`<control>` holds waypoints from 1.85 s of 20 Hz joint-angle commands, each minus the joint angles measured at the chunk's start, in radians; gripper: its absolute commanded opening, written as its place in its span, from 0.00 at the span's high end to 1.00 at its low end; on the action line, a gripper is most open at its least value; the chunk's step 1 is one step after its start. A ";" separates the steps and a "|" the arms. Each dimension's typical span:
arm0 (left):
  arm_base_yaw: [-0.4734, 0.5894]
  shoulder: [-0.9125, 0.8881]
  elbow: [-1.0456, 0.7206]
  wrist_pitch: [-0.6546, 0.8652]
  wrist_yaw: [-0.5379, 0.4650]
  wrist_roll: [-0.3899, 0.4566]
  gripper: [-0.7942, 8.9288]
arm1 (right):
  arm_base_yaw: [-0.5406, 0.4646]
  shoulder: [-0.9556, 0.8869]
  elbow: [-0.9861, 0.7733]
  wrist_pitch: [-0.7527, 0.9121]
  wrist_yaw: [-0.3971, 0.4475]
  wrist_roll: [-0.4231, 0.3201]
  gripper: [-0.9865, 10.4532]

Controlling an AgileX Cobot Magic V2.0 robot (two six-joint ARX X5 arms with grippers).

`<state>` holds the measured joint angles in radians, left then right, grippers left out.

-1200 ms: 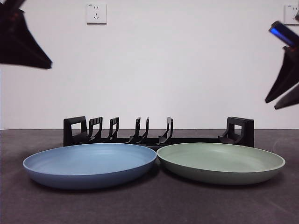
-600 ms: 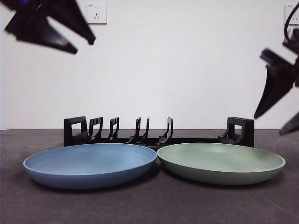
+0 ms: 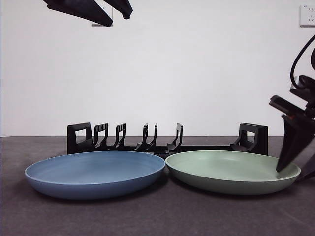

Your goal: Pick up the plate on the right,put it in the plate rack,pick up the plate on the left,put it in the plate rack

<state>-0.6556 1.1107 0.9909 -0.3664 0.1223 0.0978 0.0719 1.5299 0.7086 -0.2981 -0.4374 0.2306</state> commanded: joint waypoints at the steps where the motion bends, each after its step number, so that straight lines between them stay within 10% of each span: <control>1: -0.004 0.001 -0.003 0.005 -0.003 0.013 0.62 | 0.000 0.015 0.001 0.002 0.002 -0.011 0.93; 17: -0.043 0.001 -0.003 -0.018 -0.013 0.080 0.63 | 0.000 -0.159 0.019 -0.091 0.002 0.049 0.93; 37: -0.379 0.260 -0.003 0.002 -0.139 0.539 0.63 | 0.013 -0.243 0.219 -0.340 -0.122 0.048 0.93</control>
<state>-1.0252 1.3548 0.9909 -0.3737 0.0067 0.5896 0.0807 1.2861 0.9230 -0.6388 -0.5484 0.2733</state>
